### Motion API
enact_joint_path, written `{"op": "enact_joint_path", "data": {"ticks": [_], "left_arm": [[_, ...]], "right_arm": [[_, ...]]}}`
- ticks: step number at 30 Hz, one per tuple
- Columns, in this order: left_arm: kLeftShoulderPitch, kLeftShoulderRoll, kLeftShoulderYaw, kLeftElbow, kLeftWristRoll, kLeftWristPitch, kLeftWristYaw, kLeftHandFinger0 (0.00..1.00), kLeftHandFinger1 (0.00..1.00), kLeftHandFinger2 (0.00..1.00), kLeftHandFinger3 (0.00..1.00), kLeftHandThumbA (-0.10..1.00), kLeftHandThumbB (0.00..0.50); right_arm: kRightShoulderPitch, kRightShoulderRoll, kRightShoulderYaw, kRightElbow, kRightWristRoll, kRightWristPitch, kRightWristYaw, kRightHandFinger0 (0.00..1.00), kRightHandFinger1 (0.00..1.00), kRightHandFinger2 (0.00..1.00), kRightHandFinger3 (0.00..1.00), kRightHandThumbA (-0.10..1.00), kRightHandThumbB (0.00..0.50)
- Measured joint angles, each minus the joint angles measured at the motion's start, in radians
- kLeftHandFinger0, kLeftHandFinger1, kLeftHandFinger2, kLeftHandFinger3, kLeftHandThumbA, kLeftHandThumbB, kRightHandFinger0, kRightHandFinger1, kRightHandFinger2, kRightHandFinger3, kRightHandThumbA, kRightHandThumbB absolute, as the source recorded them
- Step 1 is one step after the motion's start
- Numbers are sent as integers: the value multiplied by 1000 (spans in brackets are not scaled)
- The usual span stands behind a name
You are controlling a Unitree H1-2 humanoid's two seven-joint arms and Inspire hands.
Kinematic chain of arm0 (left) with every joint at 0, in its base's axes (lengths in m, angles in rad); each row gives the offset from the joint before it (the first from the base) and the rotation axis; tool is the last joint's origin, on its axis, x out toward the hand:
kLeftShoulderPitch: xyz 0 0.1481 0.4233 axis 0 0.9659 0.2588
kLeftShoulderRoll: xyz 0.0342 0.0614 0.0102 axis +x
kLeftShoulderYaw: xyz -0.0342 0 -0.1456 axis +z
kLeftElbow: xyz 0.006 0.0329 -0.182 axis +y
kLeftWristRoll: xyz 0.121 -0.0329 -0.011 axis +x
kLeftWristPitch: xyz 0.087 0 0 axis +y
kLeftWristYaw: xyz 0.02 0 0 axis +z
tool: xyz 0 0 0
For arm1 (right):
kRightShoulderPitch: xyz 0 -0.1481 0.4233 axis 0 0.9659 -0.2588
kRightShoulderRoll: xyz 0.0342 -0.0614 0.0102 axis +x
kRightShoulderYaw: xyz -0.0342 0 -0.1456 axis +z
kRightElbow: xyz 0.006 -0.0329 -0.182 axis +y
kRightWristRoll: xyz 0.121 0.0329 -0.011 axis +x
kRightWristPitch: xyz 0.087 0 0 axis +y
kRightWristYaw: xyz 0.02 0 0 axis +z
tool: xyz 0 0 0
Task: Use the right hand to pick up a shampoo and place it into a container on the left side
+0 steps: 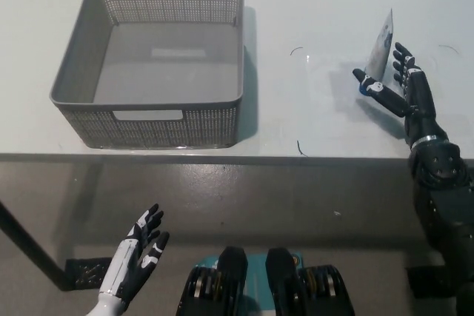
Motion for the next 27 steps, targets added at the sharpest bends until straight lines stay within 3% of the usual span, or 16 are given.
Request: {"op": "enact_joint_path", "data": {"ticks": [8, 11, 14, 20, 23, 24, 25, 26, 27], "left_arm": [[-1, 2, -2, 0, 0, 0, -5, 1000, 1000, 1000, 1000, 809, 32], [-1, 2, -4, 0, 0, 0, -8, 1000, 1000, 1000, 1000, 812, 31], [-1, 4, -4, 0, 0, 0, -8, 1000, 1000, 1000, 1000, 816, 40], [-4, 4, -4, 0, -1, 0, -10, 1000, 1000, 1000, 1000, 809, 35], [-6, 4, -4, 0, -1, 0, -11, 1000, 1000, 1000, 1000, 807, 39], [-8, 4, -4, 0, -1, 0, -11, 1000, 1000, 1000, 1000, 807, 31], [-10, 4, -4, 0, -1, 0, -11, 1000, 1000, 1000, 1000, 807, 31], [-13, 4, -4, 0, -1, 0, -11, 1000, 1000, 1000, 1000, 807, 31], [-16, 4, -4, 0, -1, 0, -11, 1000, 1000, 1000, 1000, 807, 31]], "right_arm": [[-98, -18, -4, 142, 10, 0, 19, 1000, 1000, 1000, 1000, 1000, 442], [-126, -18, -4, 179, 10, 0, 22, 1000, 1000, 1000, 1000, 992, 372], [-146, -18, -5, 205, 10, -1, 25, 1000, 1000, 1000, 1000, 963, 405], [-182, -13, -13, 247, 16, -1, 26, 1000, 1000, 1000, 1000, 879, 400], [-198, -4, -30, 260, 29, -2, 28, 1000, 1000, 1000, 1000, 690, 398], [-205, 2, -39, 265, 35, -3, 27, 751, 746, 834, 1000, 610, 389], [-210, 6, -43, 268, 39, -3, 24, 299, 302, 442, 714, 371, 284], [-215, 12, -46, 272, 41, -3, 16, 35, 185, 445, 508, 194, 293], [-220, 20, -52, 277, 46, -1, 4, 7, 183, 508, 513, 133, 286]]}}
